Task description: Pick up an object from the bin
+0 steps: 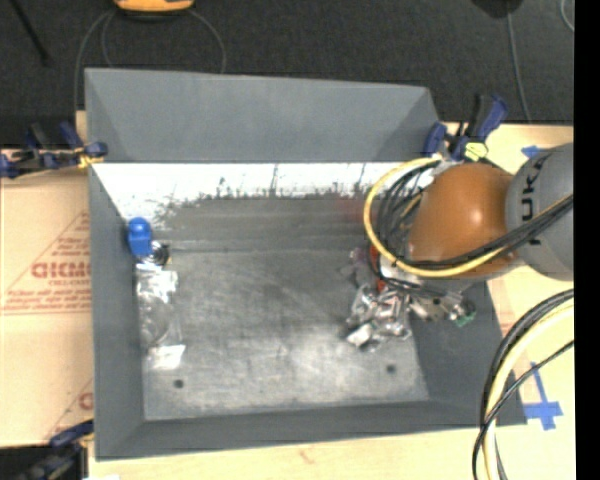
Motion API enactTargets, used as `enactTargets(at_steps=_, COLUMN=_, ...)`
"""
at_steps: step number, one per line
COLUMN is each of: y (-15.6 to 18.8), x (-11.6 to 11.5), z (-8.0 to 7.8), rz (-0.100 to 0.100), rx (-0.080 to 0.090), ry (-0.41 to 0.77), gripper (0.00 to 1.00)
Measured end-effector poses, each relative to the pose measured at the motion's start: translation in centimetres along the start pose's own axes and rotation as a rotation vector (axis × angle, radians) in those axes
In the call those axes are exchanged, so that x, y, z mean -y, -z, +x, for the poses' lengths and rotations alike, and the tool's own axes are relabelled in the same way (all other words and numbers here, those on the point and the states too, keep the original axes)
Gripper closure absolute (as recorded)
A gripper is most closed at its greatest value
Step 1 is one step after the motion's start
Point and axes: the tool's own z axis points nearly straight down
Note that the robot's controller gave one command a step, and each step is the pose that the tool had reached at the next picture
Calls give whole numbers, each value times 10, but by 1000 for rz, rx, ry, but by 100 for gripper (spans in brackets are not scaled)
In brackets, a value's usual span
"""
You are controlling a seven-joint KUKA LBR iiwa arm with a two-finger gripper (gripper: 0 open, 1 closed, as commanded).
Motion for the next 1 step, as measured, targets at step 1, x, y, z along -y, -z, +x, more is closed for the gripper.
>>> enactTargets(at_steps=1, y=47, x=-77, z=0, rz=3, rx=-11, ry=48, gripper=100)
